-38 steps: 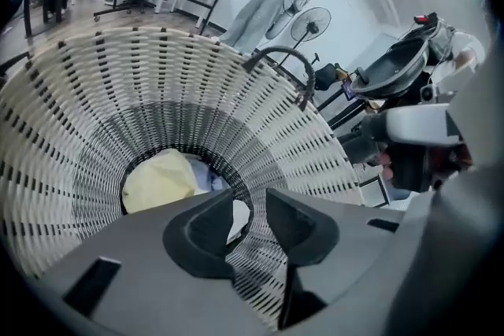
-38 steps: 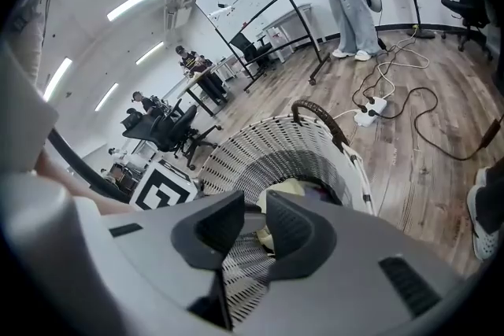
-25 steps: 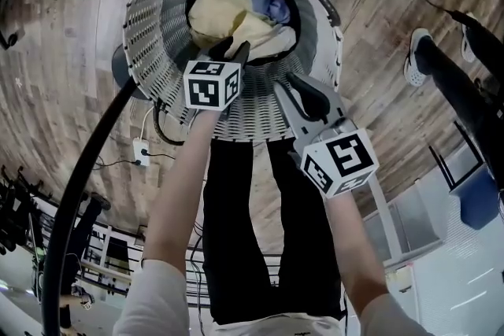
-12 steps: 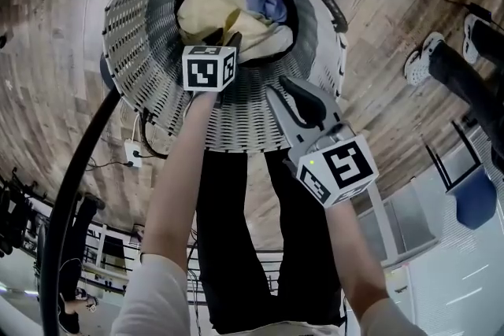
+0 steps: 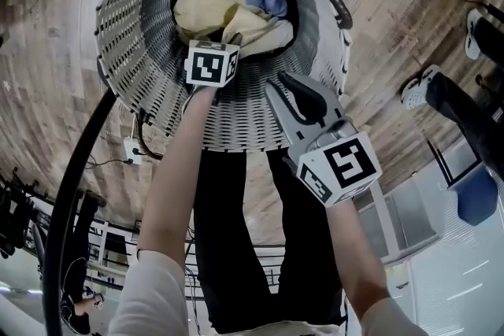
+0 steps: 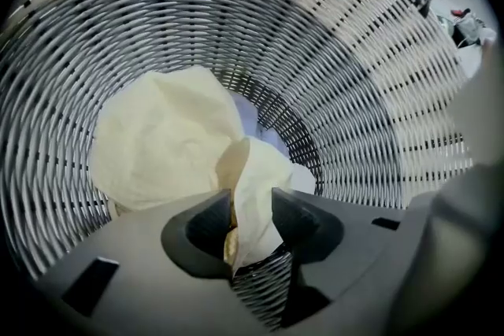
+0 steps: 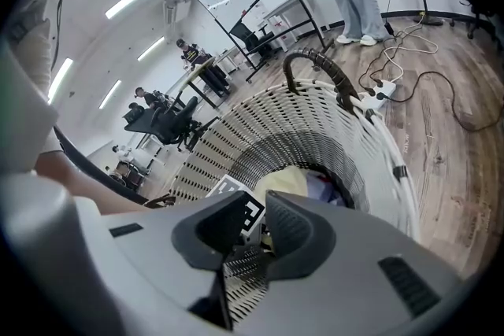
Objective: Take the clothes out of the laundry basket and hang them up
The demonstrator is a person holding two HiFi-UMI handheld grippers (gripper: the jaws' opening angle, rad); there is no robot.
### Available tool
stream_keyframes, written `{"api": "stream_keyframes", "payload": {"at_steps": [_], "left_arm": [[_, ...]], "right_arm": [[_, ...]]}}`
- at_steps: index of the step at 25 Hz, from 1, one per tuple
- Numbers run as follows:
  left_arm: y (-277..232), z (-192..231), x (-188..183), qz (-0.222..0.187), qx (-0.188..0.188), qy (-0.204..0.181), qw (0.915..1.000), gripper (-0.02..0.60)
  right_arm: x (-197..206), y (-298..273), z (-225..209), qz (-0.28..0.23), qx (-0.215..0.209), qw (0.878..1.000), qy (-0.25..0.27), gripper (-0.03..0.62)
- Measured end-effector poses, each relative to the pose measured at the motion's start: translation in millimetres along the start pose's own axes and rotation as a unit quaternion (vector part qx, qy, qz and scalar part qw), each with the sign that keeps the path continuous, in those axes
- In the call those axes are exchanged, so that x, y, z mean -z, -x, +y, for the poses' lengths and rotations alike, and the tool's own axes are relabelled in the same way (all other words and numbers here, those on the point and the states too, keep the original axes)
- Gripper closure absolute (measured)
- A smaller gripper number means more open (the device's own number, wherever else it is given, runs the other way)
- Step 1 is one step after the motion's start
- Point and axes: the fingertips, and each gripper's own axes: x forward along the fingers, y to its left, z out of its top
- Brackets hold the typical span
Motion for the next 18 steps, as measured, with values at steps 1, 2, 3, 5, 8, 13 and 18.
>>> {"api": "stream_keyframes", "payload": {"at_steps": [1,2,3,5,8,13,18], "left_arm": [[0.3,0.0,-0.6,0.001,0.0,-0.004,1.0,0.413],[0.6,-0.2,-0.9,0.002,-0.001,-0.008,1.0,0.421],[0.8,-0.5,-0.4,0.004,-0.001,-0.011,0.9999,0.442],[1.4,-0.4,2.1,0.009,-0.002,-0.011,0.9999,0.468],[2.2,1.4,3.4,0.009,-0.004,-0.003,0.9999,0.505],[6.7,-0.1,0.5,0.009,-0.001,0.001,1.0,0.546],[20.3,-14.9,-2.7,0.012,0.008,-0.014,0.9998,0.551]], "right_arm": [[-0.7,-0.8,0.7,0.0,0.0,1.0,0.0,0.508],[-0.9,-1.2,1.2,0.0,0.0,1.0,-0.001,0.508],[-0.6,-1.3,1.9,0.0,0.0,1.0,-0.002,0.508],[0.8,-1.0,3.7,0.0,-0.001,1.0,-0.003,0.509],[0.8,-0.4,5.9,-0.001,-0.002,1.0,-0.005,0.51],[-5.1,3.3,6.3,-0.006,0.001,1.0,-0.01,0.511],[-11.5,12.8,9.1,-0.01,0.004,1.0,-0.011,0.513]]}}
